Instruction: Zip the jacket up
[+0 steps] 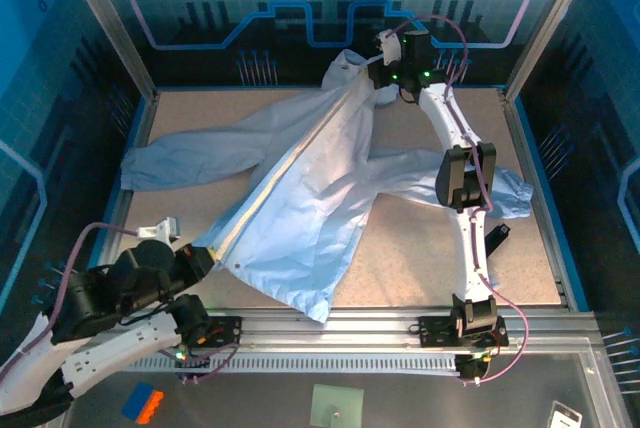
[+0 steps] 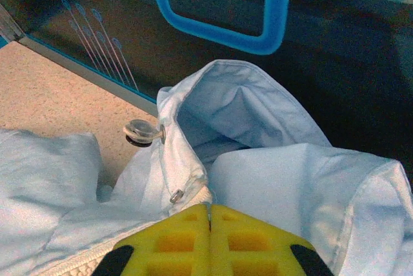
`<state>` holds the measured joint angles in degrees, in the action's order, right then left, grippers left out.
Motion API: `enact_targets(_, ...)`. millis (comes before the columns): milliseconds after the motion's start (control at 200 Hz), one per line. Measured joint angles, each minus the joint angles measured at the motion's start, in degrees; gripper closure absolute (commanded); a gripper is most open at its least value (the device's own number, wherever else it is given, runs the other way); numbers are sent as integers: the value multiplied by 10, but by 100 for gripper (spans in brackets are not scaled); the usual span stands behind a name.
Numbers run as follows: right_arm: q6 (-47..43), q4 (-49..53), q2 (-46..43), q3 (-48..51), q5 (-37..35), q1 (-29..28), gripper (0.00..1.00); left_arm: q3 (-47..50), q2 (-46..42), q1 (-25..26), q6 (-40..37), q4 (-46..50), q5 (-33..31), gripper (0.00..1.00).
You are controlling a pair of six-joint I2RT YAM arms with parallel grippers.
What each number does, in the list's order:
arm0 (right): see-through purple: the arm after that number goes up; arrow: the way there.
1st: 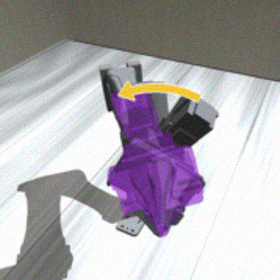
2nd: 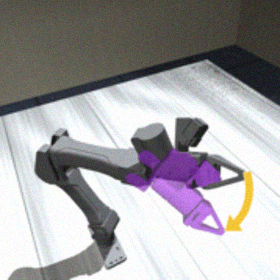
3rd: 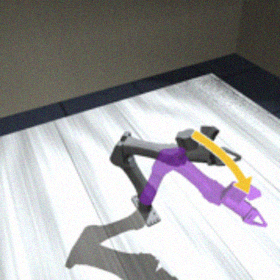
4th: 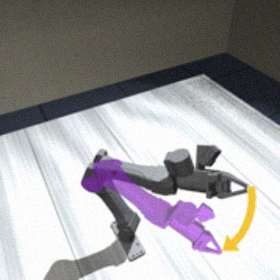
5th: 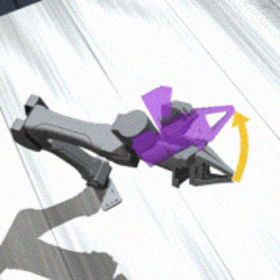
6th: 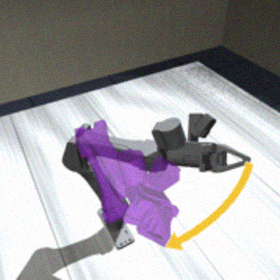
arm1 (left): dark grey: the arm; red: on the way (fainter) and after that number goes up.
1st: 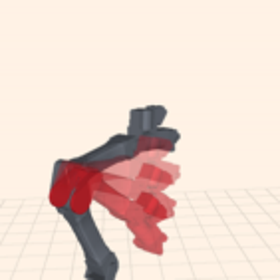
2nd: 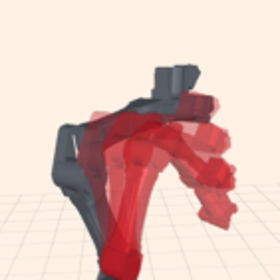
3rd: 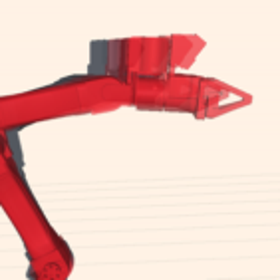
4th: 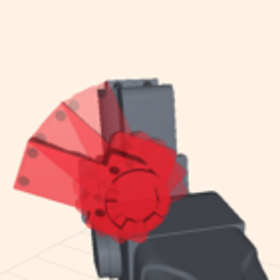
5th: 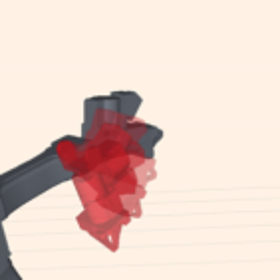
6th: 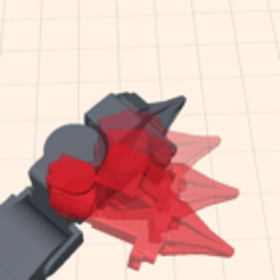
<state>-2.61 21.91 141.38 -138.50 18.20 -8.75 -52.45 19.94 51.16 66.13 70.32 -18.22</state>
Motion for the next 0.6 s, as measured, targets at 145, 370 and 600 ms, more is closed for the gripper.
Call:
enact_targets(145,0,-1,17,-7,-2,9,100,76,16,0,13,-49,19,100)
enact_targets(370,7,0,48,-8,4,28,100,172,46,0,35,-117,31,100)
enact_targets(600,24,4,65,-8,4,36,60,201,33,-6,52,-127,26,67)
